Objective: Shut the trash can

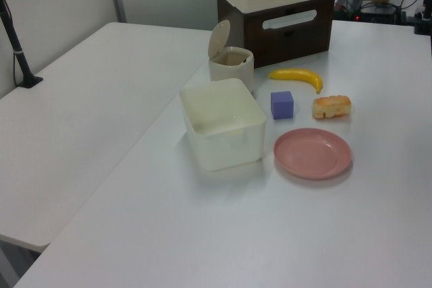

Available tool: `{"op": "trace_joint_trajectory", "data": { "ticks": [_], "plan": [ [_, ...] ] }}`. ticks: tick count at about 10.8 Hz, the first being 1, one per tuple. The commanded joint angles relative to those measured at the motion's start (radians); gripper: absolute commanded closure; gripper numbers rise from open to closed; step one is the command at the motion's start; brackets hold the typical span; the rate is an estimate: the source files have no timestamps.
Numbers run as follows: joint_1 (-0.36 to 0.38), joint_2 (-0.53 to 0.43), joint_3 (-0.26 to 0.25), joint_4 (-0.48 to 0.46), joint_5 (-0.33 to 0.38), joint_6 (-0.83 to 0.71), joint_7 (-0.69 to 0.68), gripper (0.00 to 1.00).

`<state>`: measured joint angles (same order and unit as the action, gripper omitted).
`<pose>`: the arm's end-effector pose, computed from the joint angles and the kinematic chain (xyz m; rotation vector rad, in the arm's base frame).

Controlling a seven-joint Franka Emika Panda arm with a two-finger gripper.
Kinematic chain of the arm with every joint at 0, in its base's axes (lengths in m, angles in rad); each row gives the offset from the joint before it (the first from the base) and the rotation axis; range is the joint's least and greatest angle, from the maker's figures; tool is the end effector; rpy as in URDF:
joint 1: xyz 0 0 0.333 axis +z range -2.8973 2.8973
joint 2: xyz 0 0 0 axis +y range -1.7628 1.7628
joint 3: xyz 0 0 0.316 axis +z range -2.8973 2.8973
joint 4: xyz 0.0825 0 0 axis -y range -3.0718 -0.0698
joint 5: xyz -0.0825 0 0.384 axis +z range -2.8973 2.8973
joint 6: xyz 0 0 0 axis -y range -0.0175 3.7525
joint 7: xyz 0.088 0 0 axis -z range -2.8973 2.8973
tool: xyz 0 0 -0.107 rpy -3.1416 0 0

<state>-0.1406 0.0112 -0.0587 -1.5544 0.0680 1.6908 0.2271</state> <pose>0.5603 -0.1063 0.6376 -2.9960 0.6547 -0.1908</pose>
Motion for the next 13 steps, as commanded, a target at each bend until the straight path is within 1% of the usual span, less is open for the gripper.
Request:
{"op": "trace_joint_trajectory", "data": {
  "ticks": [1, 2, 3, 11, 13],
  "plan": [
    [0.013, -0.02, -0.041, -0.012, -0.044, 0.003, -0.07, 0.0],
    [0.027, -0.019, -0.039, -0.012, -0.075, 0.004, -0.071, 0.0],
    [0.033, -0.016, -0.038, -0.013, -0.085, 0.009, -0.074, 0.0],
    [0.041, -0.016, -0.039, -0.019, -0.088, 0.009, -0.091, 0.0],
    [0.041, -0.014, -0.039, -0.021, -0.1, 0.006, -0.133, 0.0]
  ]
}}
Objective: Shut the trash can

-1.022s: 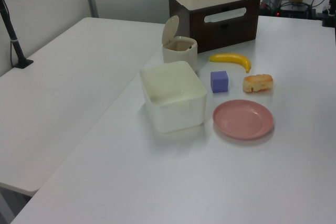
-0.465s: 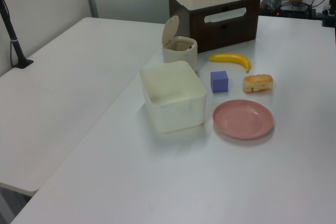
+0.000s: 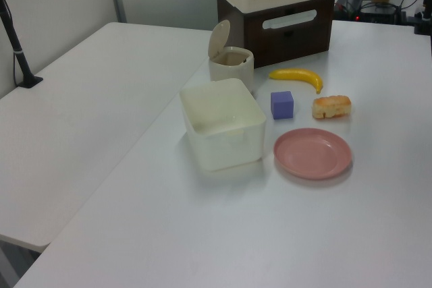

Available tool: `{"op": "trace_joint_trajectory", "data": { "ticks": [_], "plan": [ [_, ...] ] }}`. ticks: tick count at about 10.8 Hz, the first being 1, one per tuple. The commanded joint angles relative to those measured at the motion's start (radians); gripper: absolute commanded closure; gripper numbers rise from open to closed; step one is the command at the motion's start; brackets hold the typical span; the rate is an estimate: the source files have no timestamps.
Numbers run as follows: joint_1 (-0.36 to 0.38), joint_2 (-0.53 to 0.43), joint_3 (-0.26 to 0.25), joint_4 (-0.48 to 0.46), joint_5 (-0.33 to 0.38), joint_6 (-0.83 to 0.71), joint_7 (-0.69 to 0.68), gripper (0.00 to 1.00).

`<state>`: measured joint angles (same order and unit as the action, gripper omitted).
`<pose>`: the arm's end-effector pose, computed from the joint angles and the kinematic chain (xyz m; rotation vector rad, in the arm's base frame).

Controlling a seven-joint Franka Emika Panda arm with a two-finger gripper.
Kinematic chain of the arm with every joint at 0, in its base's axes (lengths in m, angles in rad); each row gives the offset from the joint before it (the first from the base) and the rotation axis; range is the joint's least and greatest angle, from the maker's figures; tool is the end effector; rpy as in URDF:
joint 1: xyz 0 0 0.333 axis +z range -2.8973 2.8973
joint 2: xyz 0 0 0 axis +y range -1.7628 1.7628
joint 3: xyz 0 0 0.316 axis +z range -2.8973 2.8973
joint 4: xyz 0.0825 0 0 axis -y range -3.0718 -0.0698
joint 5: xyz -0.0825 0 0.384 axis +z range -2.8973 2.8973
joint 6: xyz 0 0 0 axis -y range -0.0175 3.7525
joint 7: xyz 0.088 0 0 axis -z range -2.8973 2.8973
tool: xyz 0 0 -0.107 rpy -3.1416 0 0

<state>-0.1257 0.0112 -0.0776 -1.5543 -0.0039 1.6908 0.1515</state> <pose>0.5585 -0.1152 0.6374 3.0784 -0.5515 0.1960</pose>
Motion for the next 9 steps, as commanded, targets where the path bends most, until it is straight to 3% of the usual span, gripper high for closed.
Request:
{"op": "trace_joint_trajectory", "data": {
  "ticks": [1, 9],
  "plan": [
    [0.027, -0.014, -0.021, -0.024, -0.04, 0.003, -0.076, 0.0],
    [0.031, -0.017, -0.021, -0.046, -0.05, -0.003, -0.15, 0.0]
  ]
}}
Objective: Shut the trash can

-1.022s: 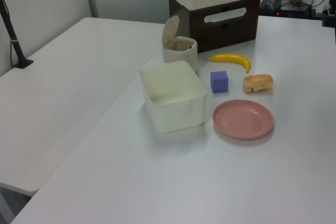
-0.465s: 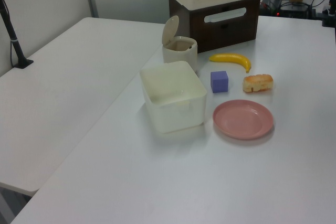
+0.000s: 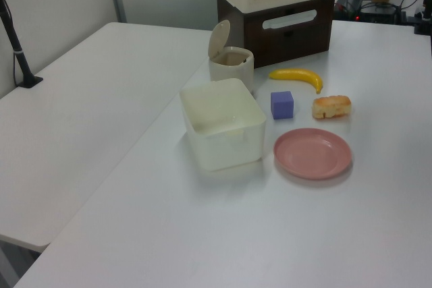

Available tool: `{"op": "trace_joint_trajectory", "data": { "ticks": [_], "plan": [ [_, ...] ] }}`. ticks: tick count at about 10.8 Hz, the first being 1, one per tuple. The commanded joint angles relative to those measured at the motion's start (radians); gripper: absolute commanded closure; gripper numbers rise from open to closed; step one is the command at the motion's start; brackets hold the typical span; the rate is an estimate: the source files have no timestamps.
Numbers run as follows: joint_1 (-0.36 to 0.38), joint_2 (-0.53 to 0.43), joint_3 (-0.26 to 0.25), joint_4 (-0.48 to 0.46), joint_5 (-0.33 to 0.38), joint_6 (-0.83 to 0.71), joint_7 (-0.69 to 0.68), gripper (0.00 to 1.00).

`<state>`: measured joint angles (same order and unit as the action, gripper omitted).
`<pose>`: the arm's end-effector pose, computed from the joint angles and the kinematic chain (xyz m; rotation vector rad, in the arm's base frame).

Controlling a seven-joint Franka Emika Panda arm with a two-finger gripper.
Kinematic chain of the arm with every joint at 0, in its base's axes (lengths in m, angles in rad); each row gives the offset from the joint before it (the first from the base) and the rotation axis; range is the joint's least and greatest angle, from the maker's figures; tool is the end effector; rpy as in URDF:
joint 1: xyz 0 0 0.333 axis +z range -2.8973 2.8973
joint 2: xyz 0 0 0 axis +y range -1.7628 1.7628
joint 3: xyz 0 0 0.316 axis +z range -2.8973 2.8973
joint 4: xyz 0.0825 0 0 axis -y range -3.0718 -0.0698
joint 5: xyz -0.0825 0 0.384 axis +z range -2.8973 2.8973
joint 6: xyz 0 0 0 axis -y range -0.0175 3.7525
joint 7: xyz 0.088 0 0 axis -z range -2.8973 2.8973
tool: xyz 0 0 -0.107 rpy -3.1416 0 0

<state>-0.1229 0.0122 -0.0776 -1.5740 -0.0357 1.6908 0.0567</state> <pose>0.5582 -0.1166 0.6274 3.0685 -0.3929 0.1575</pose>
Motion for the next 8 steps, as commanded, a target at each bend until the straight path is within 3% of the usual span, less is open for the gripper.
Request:
{"op": "trace_joint_trajectory", "data": {
  "ticks": [1, 8],
  "plan": [
    [0.028, -0.02, -0.021, -0.03, -0.018, -0.003, -0.079, 0.0],
    [0.048, -0.015, -0.021, -0.04, -0.039, -0.014, -0.092, 0.0]
  ]
}}
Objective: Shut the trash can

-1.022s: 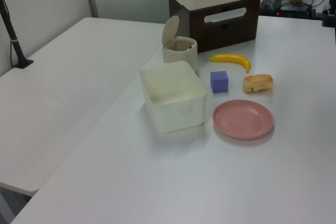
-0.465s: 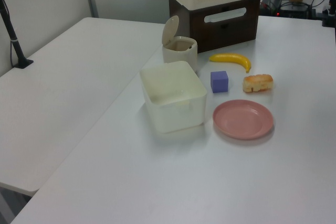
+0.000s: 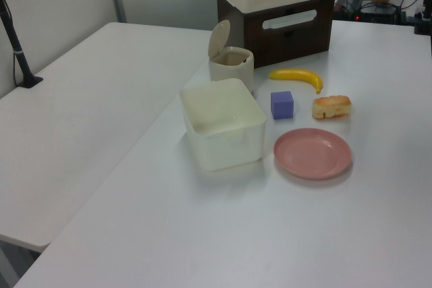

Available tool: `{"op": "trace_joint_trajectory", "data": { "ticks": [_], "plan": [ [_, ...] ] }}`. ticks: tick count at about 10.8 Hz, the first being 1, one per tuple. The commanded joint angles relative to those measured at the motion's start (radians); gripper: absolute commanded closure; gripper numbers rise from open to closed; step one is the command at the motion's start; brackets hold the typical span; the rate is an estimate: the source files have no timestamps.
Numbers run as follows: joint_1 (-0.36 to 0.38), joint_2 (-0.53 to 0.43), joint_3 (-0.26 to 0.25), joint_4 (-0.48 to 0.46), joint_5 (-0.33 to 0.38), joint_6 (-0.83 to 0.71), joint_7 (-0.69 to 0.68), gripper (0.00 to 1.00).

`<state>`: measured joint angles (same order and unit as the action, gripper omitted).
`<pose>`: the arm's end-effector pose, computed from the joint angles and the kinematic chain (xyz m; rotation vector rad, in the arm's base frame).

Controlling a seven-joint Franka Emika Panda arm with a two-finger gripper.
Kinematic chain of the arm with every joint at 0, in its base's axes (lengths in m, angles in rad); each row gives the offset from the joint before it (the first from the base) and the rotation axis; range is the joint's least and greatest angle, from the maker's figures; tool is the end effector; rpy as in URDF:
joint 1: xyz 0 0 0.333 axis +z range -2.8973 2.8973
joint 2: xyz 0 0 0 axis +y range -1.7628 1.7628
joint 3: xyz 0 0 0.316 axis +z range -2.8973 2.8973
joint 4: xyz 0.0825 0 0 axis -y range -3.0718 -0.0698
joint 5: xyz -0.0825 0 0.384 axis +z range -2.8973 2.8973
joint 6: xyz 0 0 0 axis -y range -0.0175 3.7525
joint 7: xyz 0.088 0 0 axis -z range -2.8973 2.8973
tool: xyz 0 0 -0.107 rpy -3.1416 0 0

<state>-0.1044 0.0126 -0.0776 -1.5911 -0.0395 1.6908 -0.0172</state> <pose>0.5599 -0.1066 0.6189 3.0800 -0.2496 0.1278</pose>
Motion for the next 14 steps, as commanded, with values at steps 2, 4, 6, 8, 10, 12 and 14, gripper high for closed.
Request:
{"op": "trace_joint_trajectory", "data": {
  "ticks": [2, 4, 6, 8, 10, 12, 14],
  "plan": [
    [0.031, -0.017, -0.021, -0.029, -0.043, -0.016, -0.029, 0.0],
    [0.031, -0.016, -0.021, -0.029, -0.043, -0.014, -0.058, 0.0],
    [0.041, -0.01, -0.021, -0.029, -0.045, -0.011, -0.061, 0.09],
    [0.052, 0.015, -0.021, -0.018, -0.054, 0.006, -0.061, 0.44],
    [0.086, 0.046, -0.021, -0.02, -0.092, 0.111, -0.052, 1.0],
    [0.094, 0.09, -0.021, -0.015, -0.123, 0.179, -0.05, 1.0],
    [0.098, 0.133, -0.019, 0.0, -0.146, 0.237, -0.05, 1.0]
  ]
}}
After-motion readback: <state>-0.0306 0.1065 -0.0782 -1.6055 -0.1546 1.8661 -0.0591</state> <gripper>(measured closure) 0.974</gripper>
